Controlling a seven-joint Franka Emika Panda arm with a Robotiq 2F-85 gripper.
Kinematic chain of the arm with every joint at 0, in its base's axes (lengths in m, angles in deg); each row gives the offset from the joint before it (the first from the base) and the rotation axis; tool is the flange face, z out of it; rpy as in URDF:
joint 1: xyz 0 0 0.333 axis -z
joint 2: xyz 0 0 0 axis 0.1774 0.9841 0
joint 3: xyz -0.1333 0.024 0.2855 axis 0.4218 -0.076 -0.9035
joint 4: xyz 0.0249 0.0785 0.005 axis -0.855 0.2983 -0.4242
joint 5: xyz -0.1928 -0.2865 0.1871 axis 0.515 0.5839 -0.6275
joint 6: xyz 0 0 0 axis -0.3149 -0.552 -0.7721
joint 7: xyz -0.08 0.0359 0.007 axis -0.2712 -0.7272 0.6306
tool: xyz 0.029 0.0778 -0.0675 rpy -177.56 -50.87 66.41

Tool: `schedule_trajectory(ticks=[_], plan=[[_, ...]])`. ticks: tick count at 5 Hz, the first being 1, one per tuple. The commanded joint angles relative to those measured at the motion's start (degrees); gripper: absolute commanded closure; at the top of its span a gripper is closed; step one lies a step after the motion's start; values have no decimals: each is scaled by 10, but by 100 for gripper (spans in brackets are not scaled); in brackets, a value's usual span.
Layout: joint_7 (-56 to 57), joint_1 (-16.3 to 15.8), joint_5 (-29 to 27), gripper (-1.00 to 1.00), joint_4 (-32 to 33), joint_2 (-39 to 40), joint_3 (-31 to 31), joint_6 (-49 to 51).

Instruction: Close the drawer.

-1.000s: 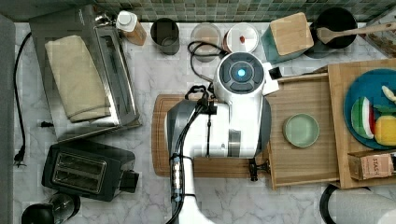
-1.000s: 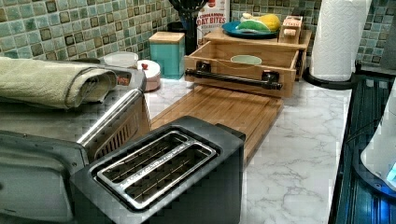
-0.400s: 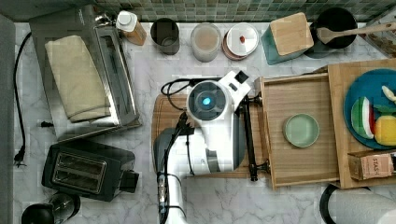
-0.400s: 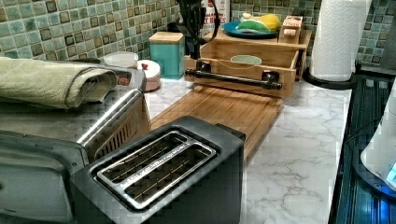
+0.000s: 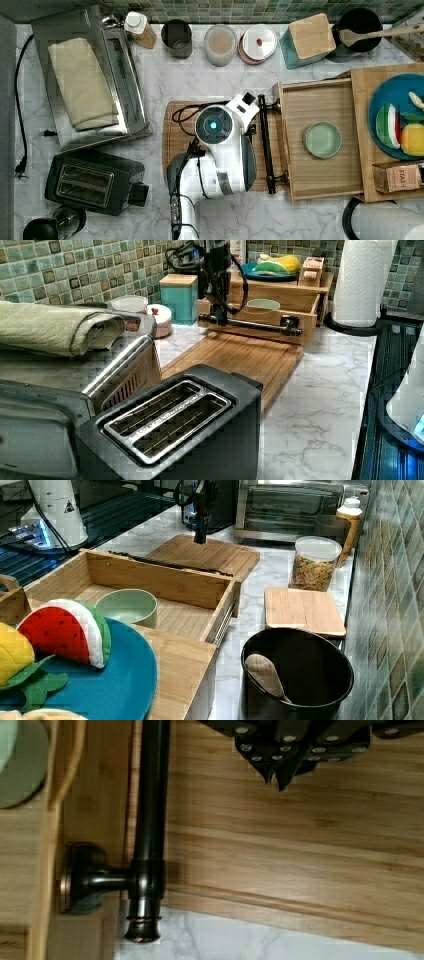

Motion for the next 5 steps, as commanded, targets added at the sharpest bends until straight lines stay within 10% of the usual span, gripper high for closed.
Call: schedule_trajectory(ticks=[1, 5], plan=[[16, 49, 112, 100, 71, 16, 18, -135], [172, 79, 50, 100, 17, 51, 58, -119]])
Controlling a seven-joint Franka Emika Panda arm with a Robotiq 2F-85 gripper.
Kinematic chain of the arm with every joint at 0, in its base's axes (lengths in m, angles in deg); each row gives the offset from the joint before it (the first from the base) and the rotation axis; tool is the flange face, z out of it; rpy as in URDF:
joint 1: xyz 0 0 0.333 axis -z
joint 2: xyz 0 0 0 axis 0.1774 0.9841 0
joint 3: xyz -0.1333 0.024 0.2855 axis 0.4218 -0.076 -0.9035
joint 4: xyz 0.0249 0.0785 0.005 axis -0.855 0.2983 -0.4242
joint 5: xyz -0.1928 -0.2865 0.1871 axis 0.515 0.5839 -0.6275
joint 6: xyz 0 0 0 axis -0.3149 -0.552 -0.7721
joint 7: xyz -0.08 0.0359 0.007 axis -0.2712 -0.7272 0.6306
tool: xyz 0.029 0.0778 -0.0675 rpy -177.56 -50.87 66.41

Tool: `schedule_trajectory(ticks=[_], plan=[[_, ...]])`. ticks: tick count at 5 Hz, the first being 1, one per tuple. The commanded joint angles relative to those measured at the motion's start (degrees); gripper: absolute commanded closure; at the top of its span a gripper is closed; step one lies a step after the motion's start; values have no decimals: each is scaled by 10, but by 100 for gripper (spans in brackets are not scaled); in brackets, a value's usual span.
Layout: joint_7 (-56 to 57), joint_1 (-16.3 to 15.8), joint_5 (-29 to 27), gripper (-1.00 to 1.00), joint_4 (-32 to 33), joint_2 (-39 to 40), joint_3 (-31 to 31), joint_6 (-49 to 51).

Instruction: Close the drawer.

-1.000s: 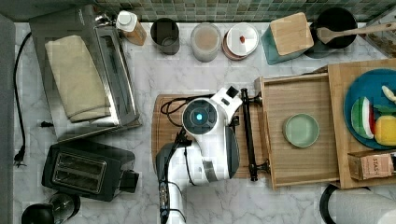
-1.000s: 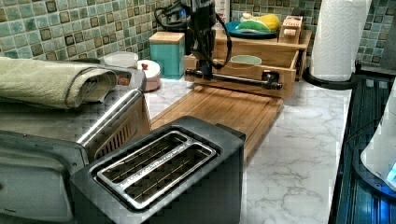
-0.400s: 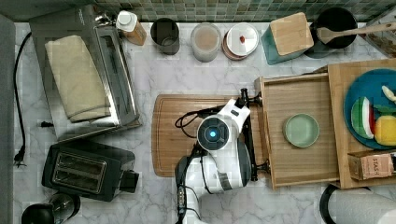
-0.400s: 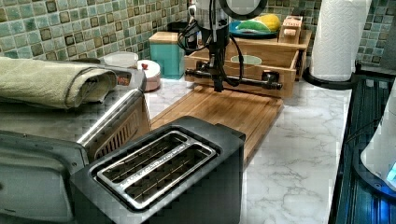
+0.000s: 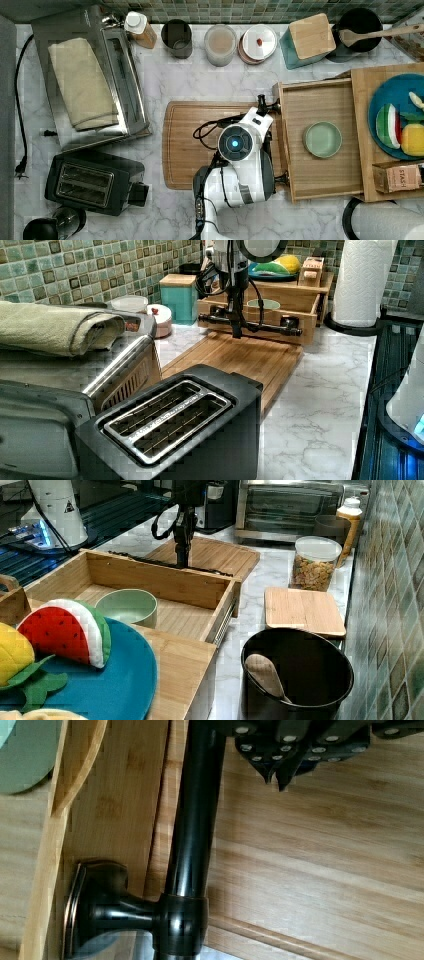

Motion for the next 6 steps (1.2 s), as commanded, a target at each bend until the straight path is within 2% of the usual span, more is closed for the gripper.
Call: schedule_trajectory(ticks=[1, 3, 4, 5, 6], plan=[[149, 68, -20, 100, -65, 21, 38, 3], [202, 117, -65, 100, -105, 28, 76, 7], [305, 155, -149, 100, -138, 63, 94, -29], [389, 190, -200, 100, -189, 103, 101, -35], [443, 218, -219, 100, -234, 119, 109, -28]])
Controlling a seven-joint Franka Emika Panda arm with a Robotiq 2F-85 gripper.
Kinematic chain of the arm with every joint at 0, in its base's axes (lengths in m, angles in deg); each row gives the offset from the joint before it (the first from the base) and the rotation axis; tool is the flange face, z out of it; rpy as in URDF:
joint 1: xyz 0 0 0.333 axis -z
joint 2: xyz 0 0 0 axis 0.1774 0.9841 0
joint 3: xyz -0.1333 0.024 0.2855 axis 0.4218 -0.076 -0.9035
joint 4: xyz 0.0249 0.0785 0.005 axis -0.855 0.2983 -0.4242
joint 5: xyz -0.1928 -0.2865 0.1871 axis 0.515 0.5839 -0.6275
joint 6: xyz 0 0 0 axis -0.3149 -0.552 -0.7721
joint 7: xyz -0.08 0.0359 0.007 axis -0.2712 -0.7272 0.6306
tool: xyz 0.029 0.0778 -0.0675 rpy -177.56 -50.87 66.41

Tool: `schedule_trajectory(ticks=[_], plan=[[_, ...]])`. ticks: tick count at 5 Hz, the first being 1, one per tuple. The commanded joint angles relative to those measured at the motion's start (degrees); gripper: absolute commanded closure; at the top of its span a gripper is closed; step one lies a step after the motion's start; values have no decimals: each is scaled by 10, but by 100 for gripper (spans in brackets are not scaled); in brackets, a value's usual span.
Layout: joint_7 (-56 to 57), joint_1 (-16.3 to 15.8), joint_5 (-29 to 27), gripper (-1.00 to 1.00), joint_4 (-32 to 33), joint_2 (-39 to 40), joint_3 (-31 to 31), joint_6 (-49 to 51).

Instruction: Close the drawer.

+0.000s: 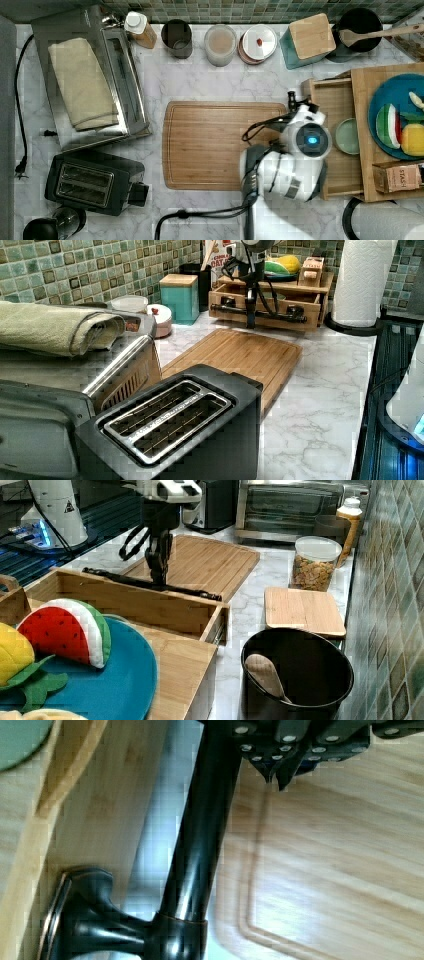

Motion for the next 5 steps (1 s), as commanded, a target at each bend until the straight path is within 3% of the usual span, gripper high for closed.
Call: schedule_trajectory(ticks=[1, 5], plan=[[88, 106, -38, 100, -202, 70, 85, 4], [76, 116, -36, 100, -194, 65, 80, -16]])
